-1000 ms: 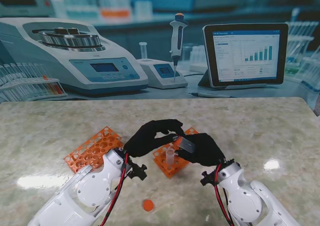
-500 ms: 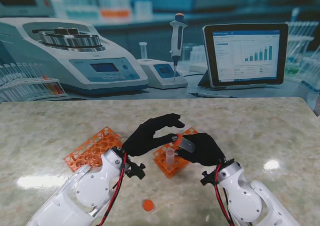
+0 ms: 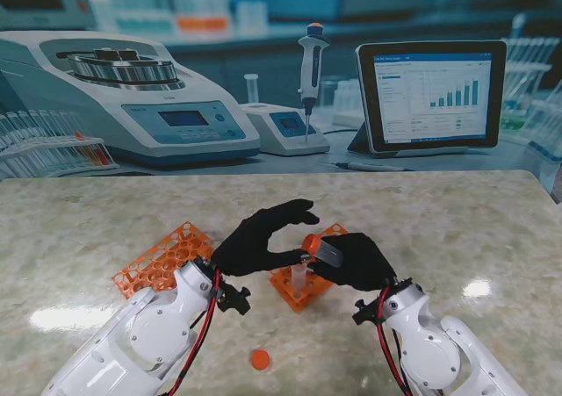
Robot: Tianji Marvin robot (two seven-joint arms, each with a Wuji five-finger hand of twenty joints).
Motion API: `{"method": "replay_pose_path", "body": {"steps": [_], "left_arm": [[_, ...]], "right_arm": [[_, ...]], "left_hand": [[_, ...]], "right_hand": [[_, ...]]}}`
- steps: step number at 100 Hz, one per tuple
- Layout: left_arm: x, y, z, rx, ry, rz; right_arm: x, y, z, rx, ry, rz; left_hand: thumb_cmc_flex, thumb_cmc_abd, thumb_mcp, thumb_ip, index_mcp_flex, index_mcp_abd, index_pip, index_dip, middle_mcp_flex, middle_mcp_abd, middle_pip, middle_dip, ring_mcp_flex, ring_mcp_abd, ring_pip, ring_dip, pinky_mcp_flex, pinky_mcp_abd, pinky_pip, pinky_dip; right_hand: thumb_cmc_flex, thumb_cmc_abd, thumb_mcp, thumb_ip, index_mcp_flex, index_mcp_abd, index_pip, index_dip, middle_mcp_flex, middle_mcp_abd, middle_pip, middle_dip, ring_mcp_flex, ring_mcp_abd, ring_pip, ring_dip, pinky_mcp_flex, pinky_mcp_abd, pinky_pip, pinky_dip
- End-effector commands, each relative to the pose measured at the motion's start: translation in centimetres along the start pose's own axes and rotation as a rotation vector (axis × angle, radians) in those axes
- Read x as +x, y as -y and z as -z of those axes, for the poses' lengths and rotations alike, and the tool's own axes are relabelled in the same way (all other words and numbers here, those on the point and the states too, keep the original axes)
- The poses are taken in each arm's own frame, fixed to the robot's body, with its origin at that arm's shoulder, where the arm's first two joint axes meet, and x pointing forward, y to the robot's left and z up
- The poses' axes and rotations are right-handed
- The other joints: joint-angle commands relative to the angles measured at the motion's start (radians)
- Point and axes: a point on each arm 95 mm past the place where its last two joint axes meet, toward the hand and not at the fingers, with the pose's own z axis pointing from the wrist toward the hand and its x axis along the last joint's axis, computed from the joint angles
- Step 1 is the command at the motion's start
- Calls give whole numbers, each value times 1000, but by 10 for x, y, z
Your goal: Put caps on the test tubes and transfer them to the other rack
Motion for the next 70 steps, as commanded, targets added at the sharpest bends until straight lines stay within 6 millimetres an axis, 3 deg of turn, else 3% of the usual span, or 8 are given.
{"method": "replay_pose_path", "body": {"steps": [1, 47, 70], "left_arm": [[-1, -1, 1, -2, 2, 8], [-9, -7, 0, -30, 14, 11], [-10, -10, -3, -34, 14, 7]], "right_arm": [[2, 2, 1, 0, -1, -7], [2, 2, 1, 1, 0, -6], [2, 2, 1, -4, 1, -5]], "left_hand": [[-32, -34, 54, -22, -12, 9, -26, 11, -35, 1, -16, -13, -25, -7, -11, -11, -2, -14, -36, -20], [-32, -50, 103, -31, -5, 21, -45, 7, -38, 6, -19, -19, -29, -11, -10, -15, 4, -15, -26, -18], [10, 7, 53, -28, 7, 13, -33, 18, -27, 9, -18, -19, -21, -13, -6, -14, 7, -17, -19, -14]], "right_hand": [[39, 18, 4, 0, 30, -66, 37, 36, 14, 60, 4, -4, 53, -153, 119, 35, 34, -48, 110, 5], [40, 17, 3, 0, 30, -66, 37, 37, 15, 58, 4, -4, 53, -153, 119, 35, 34, -48, 110, 5], [40, 17, 3, 0, 30, -66, 37, 37, 14, 60, 4, -4, 53, -153, 119, 35, 34, -48, 110, 5]]}}
